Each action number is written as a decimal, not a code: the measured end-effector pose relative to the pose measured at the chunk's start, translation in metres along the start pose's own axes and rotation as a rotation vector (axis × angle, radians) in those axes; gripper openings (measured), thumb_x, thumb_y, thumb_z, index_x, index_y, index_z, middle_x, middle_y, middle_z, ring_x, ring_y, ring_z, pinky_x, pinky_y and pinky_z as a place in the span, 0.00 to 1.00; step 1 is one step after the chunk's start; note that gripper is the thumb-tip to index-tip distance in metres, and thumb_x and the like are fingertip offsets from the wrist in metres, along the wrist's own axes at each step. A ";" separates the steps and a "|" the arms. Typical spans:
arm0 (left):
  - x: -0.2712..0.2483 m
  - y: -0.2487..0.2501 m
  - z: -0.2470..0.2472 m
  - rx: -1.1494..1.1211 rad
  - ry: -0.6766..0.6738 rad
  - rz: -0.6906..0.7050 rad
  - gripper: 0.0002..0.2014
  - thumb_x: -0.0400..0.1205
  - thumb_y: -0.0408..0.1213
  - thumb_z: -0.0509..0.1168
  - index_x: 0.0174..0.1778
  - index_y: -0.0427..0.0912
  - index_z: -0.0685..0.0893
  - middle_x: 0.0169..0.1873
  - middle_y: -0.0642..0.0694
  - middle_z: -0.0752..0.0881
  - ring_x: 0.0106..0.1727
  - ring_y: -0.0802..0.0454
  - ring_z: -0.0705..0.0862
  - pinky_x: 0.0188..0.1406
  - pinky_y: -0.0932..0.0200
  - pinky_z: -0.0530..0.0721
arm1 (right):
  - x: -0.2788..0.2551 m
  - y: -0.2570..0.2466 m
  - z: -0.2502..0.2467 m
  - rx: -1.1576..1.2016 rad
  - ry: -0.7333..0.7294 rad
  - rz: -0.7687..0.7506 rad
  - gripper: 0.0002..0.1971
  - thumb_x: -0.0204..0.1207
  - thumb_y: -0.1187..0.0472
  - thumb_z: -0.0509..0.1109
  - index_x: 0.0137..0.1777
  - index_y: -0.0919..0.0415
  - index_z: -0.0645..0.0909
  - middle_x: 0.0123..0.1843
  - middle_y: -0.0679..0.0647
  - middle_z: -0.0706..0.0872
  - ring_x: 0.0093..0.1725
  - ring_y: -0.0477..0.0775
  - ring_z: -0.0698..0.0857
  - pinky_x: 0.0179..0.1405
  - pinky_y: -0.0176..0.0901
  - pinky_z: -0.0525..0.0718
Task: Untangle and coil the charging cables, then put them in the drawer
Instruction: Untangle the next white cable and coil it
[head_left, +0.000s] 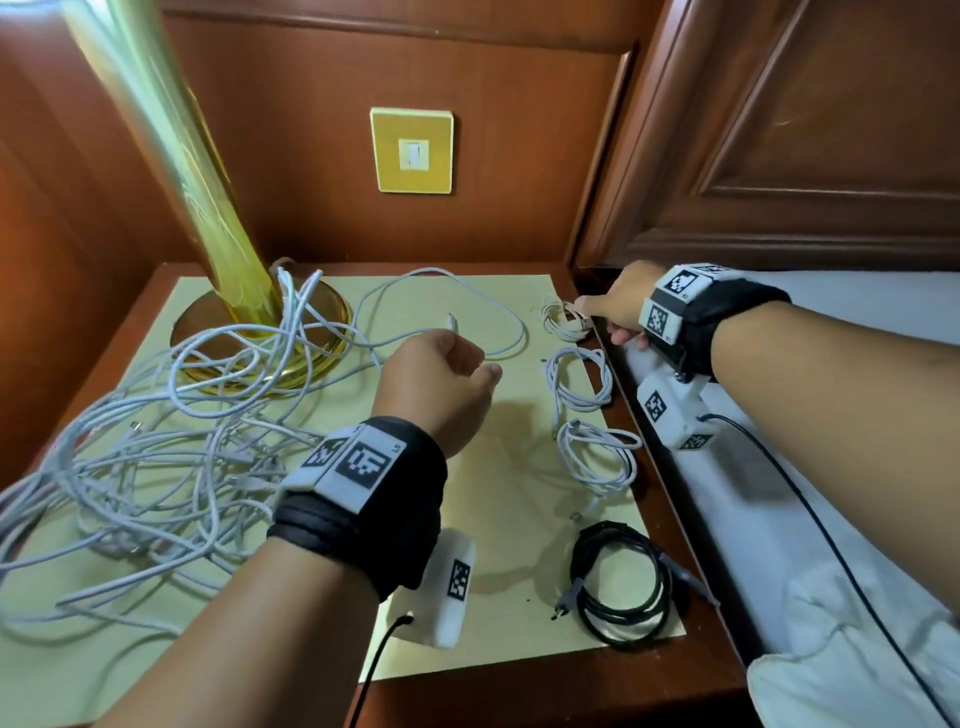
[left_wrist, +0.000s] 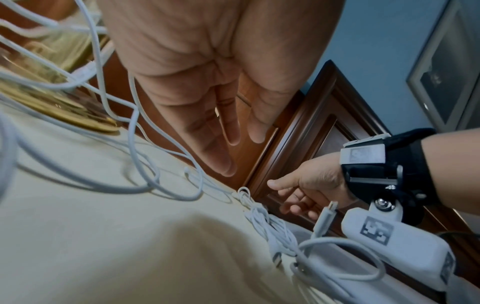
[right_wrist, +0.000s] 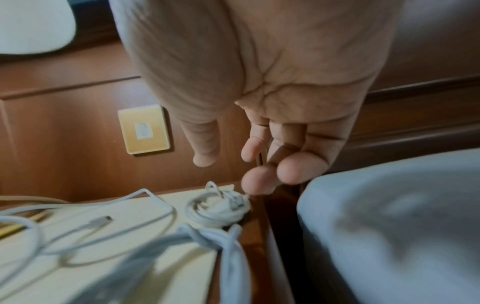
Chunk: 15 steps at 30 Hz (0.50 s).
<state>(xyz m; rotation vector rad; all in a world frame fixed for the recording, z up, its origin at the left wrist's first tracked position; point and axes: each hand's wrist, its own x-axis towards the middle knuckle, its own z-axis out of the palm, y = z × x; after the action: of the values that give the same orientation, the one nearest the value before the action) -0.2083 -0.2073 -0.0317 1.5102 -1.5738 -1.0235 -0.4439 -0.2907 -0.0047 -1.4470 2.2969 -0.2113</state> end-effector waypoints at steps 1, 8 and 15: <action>-0.003 0.001 -0.004 -0.007 -0.006 0.000 0.06 0.80 0.43 0.73 0.41 0.46 0.86 0.37 0.47 0.91 0.43 0.45 0.91 0.51 0.42 0.91 | -0.006 -0.003 -0.004 -0.016 0.008 0.003 0.26 0.79 0.39 0.71 0.36 0.64 0.83 0.37 0.61 0.92 0.29 0.56 0.86 0.42 0.49 0.87; -0.034 -0.020 -0.039 0.038 0.001 -0.004 0.08 0.77 0.46 0.73 0.37 0.47 0.86 0.34 0.47 0.90 0.40 0.44 0.91 0.44 0.39 0.91 | -0.071 -0.072 0.005 -0.257 -0.150 -0.198 0.20 0.85 0.48 0.65 0.54 0.67 0.87 0.43 0.57 0.90 0.38 0.54 0.83 0.31 0.40 0.76; -0.070 -0.049 -0.083 0.024 0.068 -0.009 0.11 0.71 0.51 0.70 0.35 0.47 0.85 0.34 0.49 0.89 0.38 0.44 0.91 0.41 0.39 0.91 | -0.096 -0.110 0.080 -0.471 -0.121 -0.354 0.08 0.88 0.59 0.62 0.55 0.63 0.80 0.62 0.63 0.85 0.64 0.64 0.84 0.48 0.47 0.82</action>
<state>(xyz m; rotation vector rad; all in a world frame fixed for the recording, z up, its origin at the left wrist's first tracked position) -0.1090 -0.1427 -0.0382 1.5537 -1.5379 -0.9520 -0.2835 -0.2473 -0.0140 -2.0321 2.0612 0.3339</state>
